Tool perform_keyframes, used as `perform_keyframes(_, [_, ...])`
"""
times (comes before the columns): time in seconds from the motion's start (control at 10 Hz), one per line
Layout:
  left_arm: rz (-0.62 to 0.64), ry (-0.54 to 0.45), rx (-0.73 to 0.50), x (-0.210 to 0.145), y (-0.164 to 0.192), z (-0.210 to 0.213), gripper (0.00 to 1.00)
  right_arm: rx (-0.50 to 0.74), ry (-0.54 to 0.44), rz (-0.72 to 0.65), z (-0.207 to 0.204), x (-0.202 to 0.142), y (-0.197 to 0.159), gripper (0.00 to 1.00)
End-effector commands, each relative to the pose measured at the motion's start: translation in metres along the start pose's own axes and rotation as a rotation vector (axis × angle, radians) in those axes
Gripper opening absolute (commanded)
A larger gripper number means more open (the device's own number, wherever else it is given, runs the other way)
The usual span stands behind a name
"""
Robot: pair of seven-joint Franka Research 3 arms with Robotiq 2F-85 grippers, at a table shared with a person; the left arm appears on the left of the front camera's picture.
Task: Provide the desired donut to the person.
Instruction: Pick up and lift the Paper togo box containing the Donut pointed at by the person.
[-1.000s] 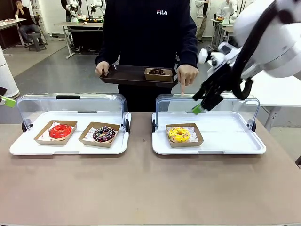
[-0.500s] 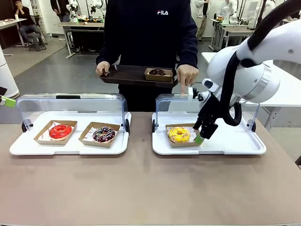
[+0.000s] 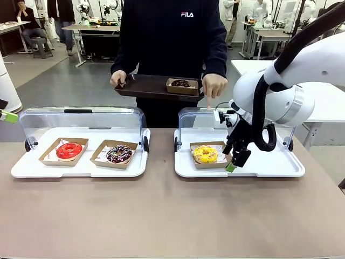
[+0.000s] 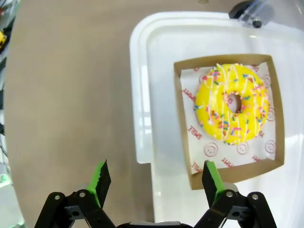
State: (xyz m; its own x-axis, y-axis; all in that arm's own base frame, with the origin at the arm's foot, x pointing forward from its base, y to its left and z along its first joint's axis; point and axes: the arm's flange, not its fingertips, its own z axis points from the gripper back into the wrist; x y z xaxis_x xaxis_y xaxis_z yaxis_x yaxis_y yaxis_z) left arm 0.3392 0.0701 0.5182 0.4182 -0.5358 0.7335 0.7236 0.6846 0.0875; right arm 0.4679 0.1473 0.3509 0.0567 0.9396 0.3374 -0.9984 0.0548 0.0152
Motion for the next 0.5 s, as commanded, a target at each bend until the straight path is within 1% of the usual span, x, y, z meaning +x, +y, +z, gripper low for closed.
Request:
perform_keyframes(0.0, [-0.002,-0.008,-0.006,-0.001,0.001,0.0,1.0,-0.063,0.023,0.056,-0.011,-0.013,-0.019,1.0])
perform_keyframes(0.1, [-0.002,-0.008,-0.006,-0.001,0.001,0.0,1.0,-0.076,0.018,0.072,-0.014,-0.013,-0.022,1.0])
perform_keyframes(0.2, [-0.002,-0.008,-0.006,-0.001,0.001,0.0,1.0,-0.074,0.038,0.082,-0.018,-0.014,-0.025,1.0])
perform_keyframes(0.4, [-0.002,-0.008,-0.006,-0.001,0.001,0.0,1.0,-0.1,0.006,0.087,-0.021,-0.016,-0.03,1.0])
